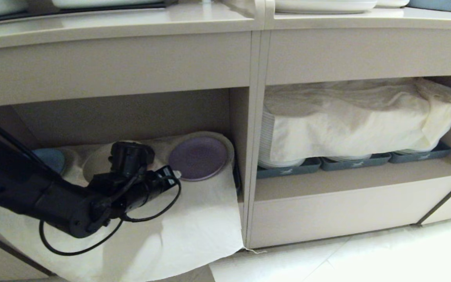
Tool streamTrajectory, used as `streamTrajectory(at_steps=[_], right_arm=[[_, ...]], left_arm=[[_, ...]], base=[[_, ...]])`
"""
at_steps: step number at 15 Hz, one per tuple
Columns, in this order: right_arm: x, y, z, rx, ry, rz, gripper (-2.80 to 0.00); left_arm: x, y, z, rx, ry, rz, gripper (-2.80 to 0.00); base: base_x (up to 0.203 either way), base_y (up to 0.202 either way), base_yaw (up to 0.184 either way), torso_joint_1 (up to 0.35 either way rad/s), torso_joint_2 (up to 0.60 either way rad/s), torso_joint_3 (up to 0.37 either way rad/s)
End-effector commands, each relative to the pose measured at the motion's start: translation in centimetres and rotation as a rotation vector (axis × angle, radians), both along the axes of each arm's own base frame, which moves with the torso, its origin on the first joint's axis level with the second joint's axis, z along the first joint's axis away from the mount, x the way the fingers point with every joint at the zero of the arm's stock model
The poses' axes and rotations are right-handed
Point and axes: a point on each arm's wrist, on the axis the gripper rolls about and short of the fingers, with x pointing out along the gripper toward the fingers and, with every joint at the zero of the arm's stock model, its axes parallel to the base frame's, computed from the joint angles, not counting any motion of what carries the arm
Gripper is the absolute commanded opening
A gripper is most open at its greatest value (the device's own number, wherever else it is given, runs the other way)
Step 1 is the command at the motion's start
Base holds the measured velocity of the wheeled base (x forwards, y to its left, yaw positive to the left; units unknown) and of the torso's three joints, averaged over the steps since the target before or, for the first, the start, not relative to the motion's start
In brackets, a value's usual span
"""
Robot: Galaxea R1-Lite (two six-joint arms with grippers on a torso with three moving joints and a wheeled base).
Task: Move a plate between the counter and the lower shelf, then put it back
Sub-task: Pick up the plate in the cupboard
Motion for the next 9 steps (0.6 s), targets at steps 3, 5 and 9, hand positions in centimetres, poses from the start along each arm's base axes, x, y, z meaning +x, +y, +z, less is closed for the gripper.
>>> streamTrajectory(at_steps=[3,5,9], right_arm=[[0.0,0.0,0.0,0.0,0.0,-0.001,-2.8],[0.0,0.0,0.0,0.0,-0.002,0.0,-2.8],[0.0,0.0,0.0,0.0,-0.002,0.0,-2.8]], left_arm=[[1.3,-0.5,-0.7,0.002,0.004,0.008,0.0],[1.8,-0.6,-0.9,0.001,0.001,0.011,0.0],[2.8,-0.8,-1.4,0.011,0.004,0.03,0.0]], base=[[0.0,0.0,0.0,0.0,0.0,0.0],[0.0,0.0,0.0,0.0,0.0,0.0],[0.0,0.0,0.0,0.0,0.0,0.0]])
